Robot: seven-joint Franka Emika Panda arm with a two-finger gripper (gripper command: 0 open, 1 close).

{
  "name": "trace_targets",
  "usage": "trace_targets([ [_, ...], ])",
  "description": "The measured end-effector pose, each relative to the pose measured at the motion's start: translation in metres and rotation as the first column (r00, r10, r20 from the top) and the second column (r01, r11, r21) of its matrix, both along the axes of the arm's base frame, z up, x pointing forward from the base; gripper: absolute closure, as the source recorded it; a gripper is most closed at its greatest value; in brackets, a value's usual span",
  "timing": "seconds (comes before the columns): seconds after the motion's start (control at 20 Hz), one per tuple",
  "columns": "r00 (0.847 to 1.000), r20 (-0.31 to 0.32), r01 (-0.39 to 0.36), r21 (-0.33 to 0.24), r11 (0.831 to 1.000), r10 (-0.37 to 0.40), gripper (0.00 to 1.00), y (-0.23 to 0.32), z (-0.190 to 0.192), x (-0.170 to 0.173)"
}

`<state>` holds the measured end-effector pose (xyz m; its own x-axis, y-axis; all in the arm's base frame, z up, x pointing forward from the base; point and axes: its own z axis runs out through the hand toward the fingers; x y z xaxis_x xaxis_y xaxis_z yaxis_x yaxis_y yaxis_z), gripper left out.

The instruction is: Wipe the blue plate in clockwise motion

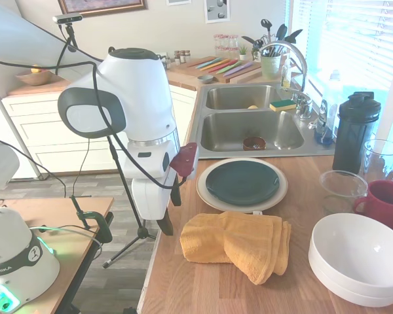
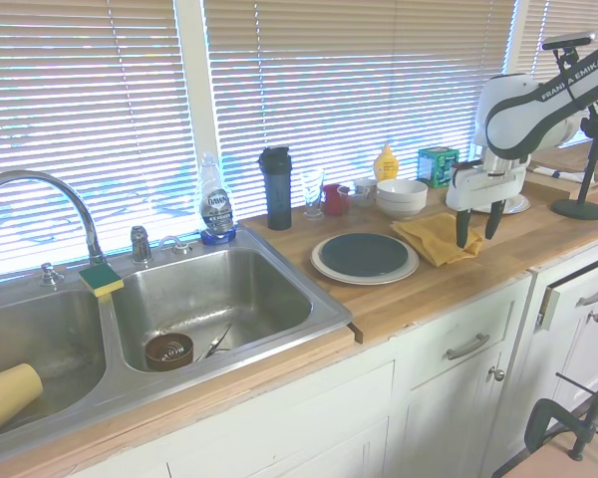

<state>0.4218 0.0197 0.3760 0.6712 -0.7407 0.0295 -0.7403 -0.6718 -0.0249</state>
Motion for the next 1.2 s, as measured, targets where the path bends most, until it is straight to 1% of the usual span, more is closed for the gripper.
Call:
trace_targets([
  [0.15,1.000,0.005,-0.002,0.000,1.000,0.002,0.00,0.000,0.000,0.001],
  [0.25,0.999,0.035,0.021,0.005,1.000,-0.021,0.00,0.000,0.002,0.004],
  [0.45,0.993,0.070,0.094,0.027,0.995,-0.096,0.00,0.005,0.001,0.009],
  [0.65,0.985,0.058,0.159,0.073,0.985,-0.163,0.00,0.020,-0.006,0.009],
  [0.75,0.976,0.054,0.206,0.097,0.974,-0.212,0.00,0.024,-0.007,0.007],
  [0.85,0.963,0.052,0.258,0.127,0.958,-0.266,0.00,0.023,-0.006,0.008],
  [1.0,0.941,0.022,0.329,0.178,0.927,-0.338,0.00,0.012,-0.010,0.010],
  [1.2,0.908,-0.043,0.416,0.222,0.882,-0.417,0.00,-0.011,-0.026,0.022],
])
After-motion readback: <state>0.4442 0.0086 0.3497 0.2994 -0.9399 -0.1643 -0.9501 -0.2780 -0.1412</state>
